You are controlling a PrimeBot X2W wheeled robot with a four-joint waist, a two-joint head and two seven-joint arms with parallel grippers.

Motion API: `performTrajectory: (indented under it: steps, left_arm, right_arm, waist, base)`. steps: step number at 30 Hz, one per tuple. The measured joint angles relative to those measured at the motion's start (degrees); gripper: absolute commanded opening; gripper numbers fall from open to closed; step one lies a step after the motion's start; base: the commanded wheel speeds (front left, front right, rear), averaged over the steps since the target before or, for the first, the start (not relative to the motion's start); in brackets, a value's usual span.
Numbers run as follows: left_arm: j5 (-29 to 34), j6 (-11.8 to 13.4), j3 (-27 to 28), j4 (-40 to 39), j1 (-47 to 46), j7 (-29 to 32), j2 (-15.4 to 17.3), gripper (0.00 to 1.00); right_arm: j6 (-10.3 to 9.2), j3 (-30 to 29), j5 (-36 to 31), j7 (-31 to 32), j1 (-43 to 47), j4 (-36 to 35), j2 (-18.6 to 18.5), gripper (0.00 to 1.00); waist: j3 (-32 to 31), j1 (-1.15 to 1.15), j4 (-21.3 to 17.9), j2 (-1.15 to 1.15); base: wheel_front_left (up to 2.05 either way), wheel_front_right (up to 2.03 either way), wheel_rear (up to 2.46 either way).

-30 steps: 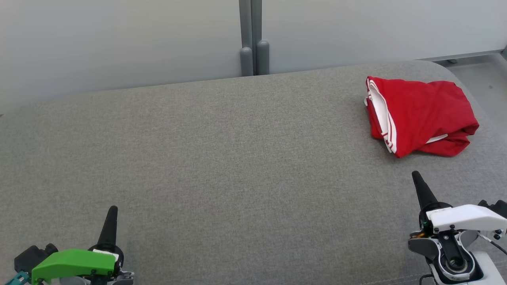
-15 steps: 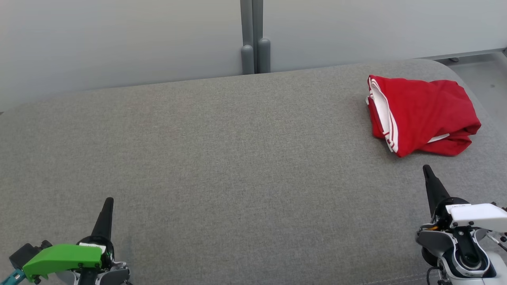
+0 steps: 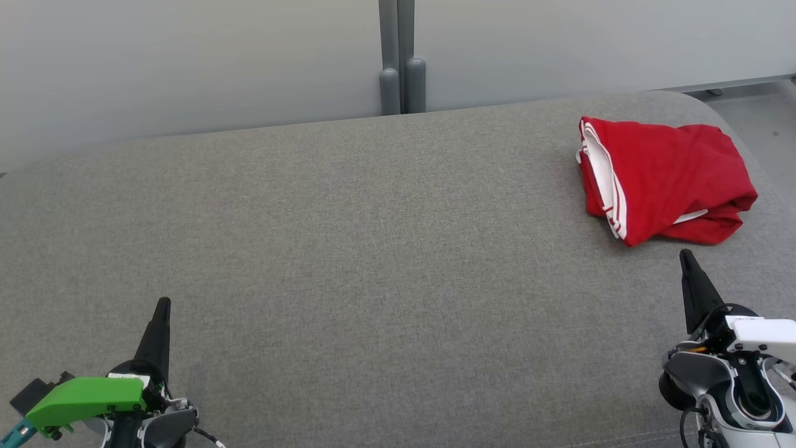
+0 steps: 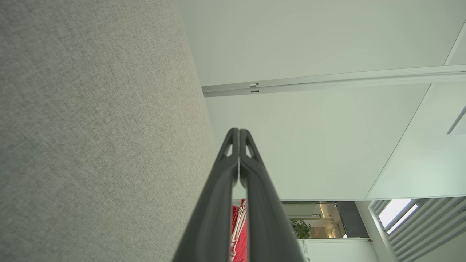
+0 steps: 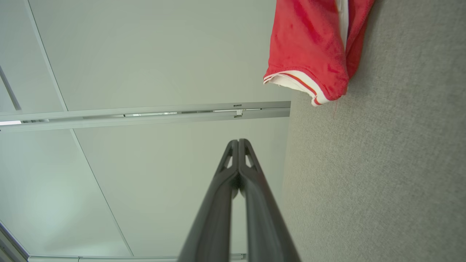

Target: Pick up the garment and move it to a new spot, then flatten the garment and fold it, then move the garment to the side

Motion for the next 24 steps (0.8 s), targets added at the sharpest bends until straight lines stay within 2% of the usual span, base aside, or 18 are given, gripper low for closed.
performTrajectory:
  steps: [24]
  left_arm:
    - [0.0,0.0,0.1,0.6,-0.2,0.4,0.0,0.00]
  right_arm:
    - [0.01,-0.1,0.0,0.1,0.0,0.3,0.0,0.00]
  waist:
    - [0.0,0.00,0.0,0.00]
  base:
    - [0.00,0.00,0.00]
